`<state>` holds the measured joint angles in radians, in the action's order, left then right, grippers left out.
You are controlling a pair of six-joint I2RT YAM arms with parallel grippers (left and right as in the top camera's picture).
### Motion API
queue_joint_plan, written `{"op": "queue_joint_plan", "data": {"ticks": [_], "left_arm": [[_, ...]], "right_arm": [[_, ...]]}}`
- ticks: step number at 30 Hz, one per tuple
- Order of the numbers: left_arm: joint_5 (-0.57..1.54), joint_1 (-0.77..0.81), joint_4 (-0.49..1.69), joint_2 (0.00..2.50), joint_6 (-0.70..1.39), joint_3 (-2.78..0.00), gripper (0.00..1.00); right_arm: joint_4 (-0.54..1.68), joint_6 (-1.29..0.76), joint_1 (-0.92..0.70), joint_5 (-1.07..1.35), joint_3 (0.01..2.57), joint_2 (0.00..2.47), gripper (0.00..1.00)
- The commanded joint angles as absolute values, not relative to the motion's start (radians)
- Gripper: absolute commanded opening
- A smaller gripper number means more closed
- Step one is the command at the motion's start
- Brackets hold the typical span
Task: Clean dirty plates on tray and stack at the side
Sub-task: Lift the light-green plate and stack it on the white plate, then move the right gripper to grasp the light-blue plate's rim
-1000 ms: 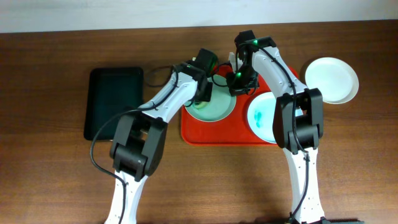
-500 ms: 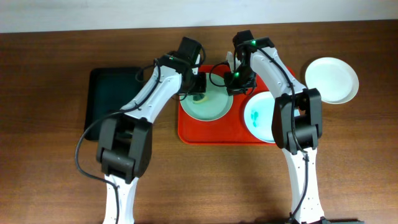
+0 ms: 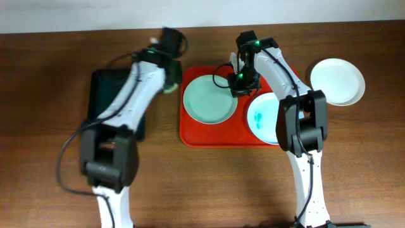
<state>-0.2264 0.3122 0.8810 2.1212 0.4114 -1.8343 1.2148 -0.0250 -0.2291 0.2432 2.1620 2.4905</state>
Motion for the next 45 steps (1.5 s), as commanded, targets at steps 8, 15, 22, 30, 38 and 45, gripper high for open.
{"op": "queue_joint_plan", "data": {"ticks": [8,15,22,30,38,45], "left_arm": [[-0.13,-0.01,1.065,1.96,0.458,-1.829,0.0],[-0.131,-0.018,1.064,1.964,0.458,-1.829,0.0],[-0.135,-0.018,1.06,1.964,0.455,-1.816,0.0],[-0.134,-0.015,1.026,1.965,0.456,-1.772,0.0],[-0.134,-0.015,1.011,1.965,0.456,-1.771,0.0],[-0.134,-0.013,1.011,1.965,0.455,-1.771,0.0]], "right_arm": [[1.573,-0.042,-0.563,-1.049,2.641,2.385,0.04],[1.571,-0.042,-0.811,-1.586,2.641,2.385,0.04],[1.472,-0.118,-0.392,-0.439,2.64,2.391,0.04],[1.462,0.096,0.309,0.297,2.379,2.396,0.04],[1.203,-0.16,0.653,0.307,2.198,2.396,0.04],[1.144,-0.159,0.607,0.302,2.197,2.397,0.1]]}}
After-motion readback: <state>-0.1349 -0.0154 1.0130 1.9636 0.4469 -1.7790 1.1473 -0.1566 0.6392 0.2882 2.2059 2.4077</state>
